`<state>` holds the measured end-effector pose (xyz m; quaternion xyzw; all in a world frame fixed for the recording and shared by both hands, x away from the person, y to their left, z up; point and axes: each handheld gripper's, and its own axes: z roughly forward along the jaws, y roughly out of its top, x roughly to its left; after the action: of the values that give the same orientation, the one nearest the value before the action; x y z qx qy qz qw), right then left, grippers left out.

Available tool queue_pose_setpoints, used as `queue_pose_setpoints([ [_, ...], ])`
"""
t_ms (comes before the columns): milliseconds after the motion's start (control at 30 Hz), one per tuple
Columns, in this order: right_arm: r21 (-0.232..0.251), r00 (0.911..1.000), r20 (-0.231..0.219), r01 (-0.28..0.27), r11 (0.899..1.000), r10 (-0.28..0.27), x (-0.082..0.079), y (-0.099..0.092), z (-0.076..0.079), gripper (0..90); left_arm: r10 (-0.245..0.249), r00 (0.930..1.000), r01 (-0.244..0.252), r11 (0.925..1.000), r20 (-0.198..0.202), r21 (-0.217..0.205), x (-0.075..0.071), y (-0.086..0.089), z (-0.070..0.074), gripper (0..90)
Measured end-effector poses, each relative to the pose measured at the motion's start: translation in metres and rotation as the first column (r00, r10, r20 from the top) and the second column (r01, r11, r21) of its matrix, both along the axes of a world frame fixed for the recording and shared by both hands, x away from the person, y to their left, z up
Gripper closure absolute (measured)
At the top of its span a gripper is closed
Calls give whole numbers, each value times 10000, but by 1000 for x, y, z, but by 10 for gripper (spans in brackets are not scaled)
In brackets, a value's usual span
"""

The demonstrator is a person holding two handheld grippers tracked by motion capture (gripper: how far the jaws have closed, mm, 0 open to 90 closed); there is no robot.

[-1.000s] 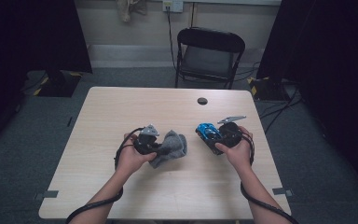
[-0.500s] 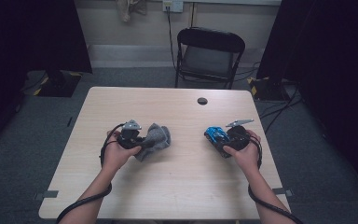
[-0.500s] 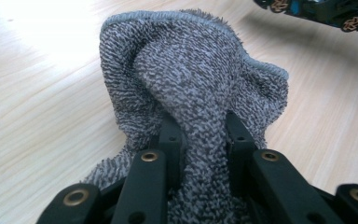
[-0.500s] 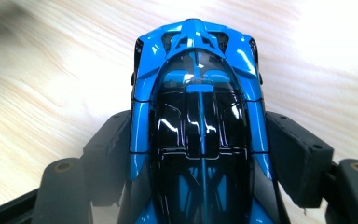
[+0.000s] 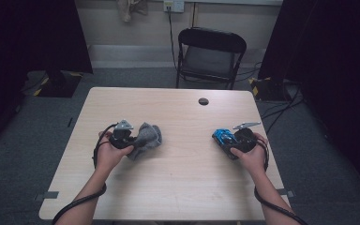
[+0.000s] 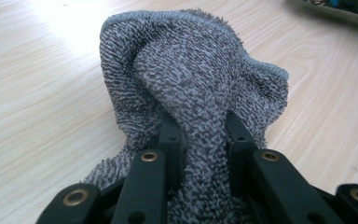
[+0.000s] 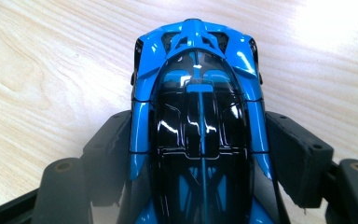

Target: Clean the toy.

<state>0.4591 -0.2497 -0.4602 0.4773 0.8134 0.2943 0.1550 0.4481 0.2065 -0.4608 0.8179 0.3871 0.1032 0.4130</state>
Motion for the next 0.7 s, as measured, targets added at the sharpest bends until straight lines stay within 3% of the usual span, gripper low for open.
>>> queue_pose_setpoints([
  [333, -110, 9998, -103, 148, 9998, -149, 8, -9, -13, 284, 660, 9976, -656, 9977, -229, 175, 5, 25, -12, 740],
  [700, 57, 9998, -73, 161, 9999, -160, 11, -17, -21, 284, 993, 9944, -988, 9950, -349, 149, 10, 34, -20, 738],
])
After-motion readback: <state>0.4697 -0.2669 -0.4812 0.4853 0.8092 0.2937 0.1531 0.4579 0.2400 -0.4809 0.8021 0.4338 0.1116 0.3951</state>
